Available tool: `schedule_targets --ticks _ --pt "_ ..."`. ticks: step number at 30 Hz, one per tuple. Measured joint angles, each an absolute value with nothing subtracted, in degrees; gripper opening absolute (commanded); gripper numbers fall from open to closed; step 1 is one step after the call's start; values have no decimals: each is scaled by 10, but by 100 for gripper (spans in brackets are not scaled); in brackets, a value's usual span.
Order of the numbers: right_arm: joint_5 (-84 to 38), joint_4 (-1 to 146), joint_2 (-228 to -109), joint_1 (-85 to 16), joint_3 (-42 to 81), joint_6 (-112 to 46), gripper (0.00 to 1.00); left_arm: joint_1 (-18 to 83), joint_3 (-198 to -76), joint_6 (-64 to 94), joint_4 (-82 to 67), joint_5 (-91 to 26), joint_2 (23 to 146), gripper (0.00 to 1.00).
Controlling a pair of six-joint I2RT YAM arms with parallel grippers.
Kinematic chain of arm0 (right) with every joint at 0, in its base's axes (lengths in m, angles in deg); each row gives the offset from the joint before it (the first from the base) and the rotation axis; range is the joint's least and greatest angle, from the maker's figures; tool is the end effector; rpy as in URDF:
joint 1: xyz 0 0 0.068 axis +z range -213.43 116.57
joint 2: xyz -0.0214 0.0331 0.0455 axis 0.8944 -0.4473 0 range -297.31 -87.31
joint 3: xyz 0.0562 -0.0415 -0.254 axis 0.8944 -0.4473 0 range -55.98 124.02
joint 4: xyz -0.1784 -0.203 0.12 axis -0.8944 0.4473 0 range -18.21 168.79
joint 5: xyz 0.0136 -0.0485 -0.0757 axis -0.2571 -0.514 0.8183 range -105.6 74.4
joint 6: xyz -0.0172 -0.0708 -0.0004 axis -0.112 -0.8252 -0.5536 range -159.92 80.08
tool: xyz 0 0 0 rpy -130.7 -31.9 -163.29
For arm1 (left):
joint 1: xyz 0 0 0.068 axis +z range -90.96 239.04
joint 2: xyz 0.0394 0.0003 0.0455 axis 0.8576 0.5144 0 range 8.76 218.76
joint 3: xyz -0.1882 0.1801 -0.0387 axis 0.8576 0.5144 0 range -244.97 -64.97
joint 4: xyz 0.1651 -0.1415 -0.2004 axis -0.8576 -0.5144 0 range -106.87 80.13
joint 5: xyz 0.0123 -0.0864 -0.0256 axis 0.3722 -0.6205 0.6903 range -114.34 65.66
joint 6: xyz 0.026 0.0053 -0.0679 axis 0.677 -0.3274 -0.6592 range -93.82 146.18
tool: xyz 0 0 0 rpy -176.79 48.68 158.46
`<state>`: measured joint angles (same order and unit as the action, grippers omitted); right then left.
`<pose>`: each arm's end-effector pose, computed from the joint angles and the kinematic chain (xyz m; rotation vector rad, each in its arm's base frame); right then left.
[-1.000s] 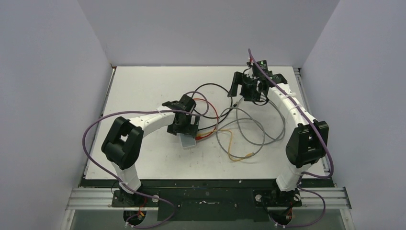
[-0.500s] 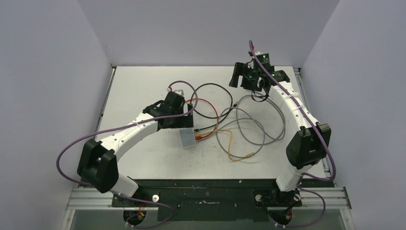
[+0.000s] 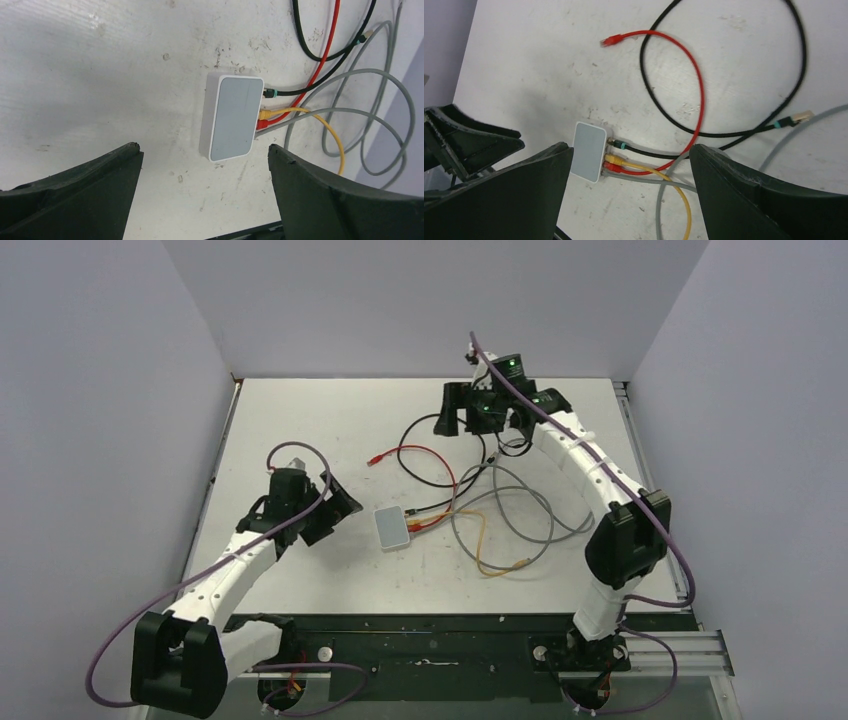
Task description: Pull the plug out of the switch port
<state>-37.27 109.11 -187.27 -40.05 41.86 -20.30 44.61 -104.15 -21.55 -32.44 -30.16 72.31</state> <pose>0.4023 0.1983 0.3308 -0.2864 2.3170 0.8166 0.2692 -0.0755 0.1815 -0.6626 2.3895 -0.6129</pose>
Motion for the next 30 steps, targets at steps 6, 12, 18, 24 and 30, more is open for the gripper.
schedule_targets --ticks 6,12,18,24,30 --pt "-418 1097 -1959 -336 435 -219 90 496 -966 -248 -259 -414 724 97" --pt "-469 1120 -2054 -294 452 -221 90 499 -925 -272 -167 -498 770 96" --pt "-498 1119 -2077 -284 452 -211 90 501 -903 -289 -87 -528 814 96" --pt "-510 1112 -2091 -286 470 -211 91 501 -903 -302 -20 -547 875 97" --pt "-533 1108 -2122 -289 476 -214 96 501 -905 -312 30 -563 905 100"
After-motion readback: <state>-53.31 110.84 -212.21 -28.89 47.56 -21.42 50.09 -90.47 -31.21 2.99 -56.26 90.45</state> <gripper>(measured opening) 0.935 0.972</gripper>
